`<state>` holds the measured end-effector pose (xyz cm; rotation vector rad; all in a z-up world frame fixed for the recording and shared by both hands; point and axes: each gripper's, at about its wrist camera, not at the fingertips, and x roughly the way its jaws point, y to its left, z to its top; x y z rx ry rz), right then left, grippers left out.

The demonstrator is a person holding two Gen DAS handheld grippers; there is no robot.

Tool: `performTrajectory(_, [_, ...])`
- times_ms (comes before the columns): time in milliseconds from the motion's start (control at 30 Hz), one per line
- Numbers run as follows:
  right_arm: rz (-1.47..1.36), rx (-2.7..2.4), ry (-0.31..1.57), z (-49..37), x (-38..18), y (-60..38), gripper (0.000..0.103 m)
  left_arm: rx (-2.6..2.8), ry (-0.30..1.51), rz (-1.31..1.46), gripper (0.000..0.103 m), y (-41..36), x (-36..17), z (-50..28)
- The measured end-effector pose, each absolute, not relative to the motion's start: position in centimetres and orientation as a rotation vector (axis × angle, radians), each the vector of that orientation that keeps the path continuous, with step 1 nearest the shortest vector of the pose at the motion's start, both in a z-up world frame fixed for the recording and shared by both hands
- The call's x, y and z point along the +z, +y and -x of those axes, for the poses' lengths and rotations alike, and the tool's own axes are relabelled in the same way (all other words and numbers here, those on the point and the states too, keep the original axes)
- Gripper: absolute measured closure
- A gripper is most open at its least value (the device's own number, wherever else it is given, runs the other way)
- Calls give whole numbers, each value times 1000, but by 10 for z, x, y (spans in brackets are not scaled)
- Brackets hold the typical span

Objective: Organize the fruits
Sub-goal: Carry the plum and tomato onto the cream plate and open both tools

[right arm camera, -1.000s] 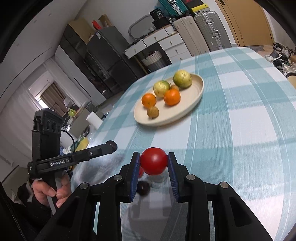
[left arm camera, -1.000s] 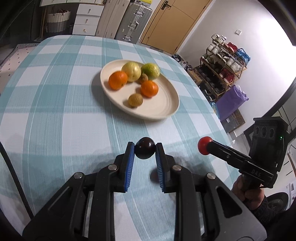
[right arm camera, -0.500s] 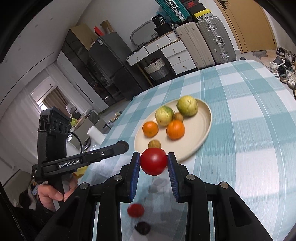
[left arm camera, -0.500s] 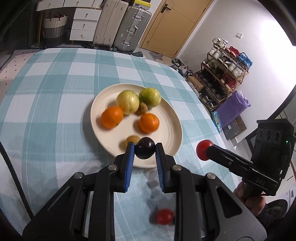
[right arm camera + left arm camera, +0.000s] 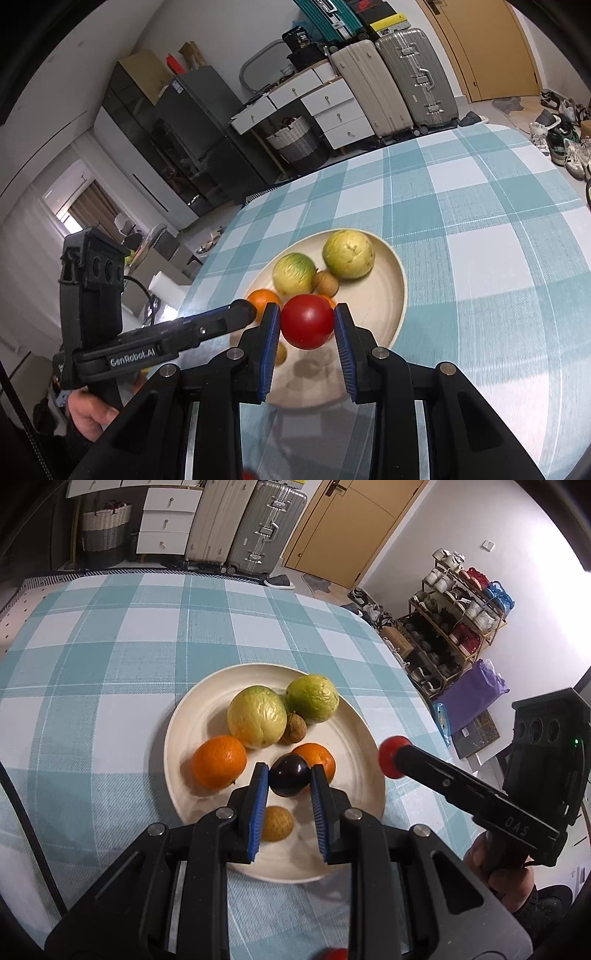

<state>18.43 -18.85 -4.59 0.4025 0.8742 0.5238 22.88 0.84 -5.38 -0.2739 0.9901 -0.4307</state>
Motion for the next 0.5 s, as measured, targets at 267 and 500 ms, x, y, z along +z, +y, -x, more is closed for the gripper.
performTrajectory(267, [-410, 498, 902, -210, -59, -186, 72, -432, 1000, 271, 83, 3, -62, -241])
performTrajectory(500, [-404, 479, 918, -226, -69, -180, 72, -429, 1018, 274, 83, -1, -71, -249])
